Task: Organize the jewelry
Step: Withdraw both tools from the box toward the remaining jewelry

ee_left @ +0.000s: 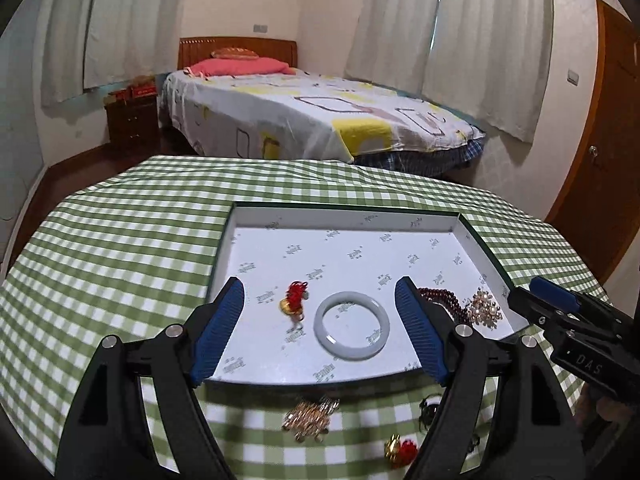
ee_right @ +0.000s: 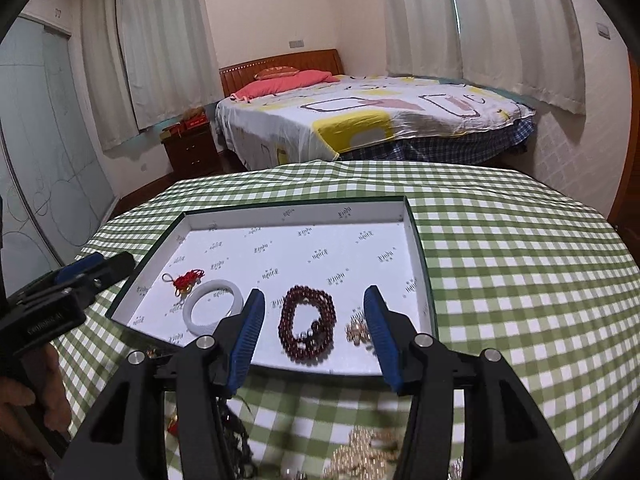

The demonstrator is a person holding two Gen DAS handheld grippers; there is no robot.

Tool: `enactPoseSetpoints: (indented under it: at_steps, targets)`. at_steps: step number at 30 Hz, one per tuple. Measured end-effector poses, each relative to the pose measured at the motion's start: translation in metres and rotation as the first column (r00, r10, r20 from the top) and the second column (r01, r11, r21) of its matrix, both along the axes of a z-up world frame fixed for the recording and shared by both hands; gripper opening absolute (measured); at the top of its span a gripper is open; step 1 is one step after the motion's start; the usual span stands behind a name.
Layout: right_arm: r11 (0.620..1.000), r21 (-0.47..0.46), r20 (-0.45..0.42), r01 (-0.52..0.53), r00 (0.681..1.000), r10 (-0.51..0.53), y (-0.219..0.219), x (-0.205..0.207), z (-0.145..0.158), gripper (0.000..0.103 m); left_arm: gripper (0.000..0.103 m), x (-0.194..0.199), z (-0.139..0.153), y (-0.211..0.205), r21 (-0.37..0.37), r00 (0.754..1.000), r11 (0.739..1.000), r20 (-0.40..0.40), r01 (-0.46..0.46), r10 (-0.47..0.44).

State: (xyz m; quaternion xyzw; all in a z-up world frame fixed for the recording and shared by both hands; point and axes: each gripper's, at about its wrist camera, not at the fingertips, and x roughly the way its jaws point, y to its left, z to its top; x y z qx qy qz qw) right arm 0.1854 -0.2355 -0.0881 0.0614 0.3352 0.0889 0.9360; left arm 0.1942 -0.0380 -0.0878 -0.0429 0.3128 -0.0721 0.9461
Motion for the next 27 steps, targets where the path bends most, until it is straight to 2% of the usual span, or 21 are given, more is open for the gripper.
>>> enactPoseSetpoints:
  at_steps: [6, 15, 19, 21, 27]
  targets:
    - [1.000, -0.003, 0.004, 0.007, 1.000, -0.007, -0.001, -0.023, -0.002, 0.051, 0.076, -0.030, -0.001, 0.013, 0.021, 0.999, 0.999, 0.026, -0.028, 0.028]
    - [1.000, -0.018, -0.027, 0.002, 1.000, -0.002, 0.003, -0.057, -0.026, 0.051, 0.075, -0.070, -0.029, 0.026, 0.039, 0.998, 0.998, -0.038, -0.056, 0.058]
    - [1.000, -0.027, -0.042, -0.002, 0.999, 0.001, 0.004, -0.068, -0.036, 0.051, 0.074, -0.077, -0.041, 0.028, 0.044, 0.996, 0.998, -0.071, -0.054, 0.057]
    - [0.999, -0.032, -0.047, 0.000, 0.999, -0.001, 0.003, -0.073, -0.041, 0.051, 0.068, -0.079, -0.043, 0.026, 0.048, 0.996, 0.998, -0.077, -0.049, 0.053]
    - [0.999, -0.042, -0.065, 0.014, 0.998, -0.017, -0.002, -0.078, -0.051, 0.051, 0.067, -0.083, -0.051, 0.023, 0.055, 0.995, 0.998, -0.093, -0.038, 0.043]
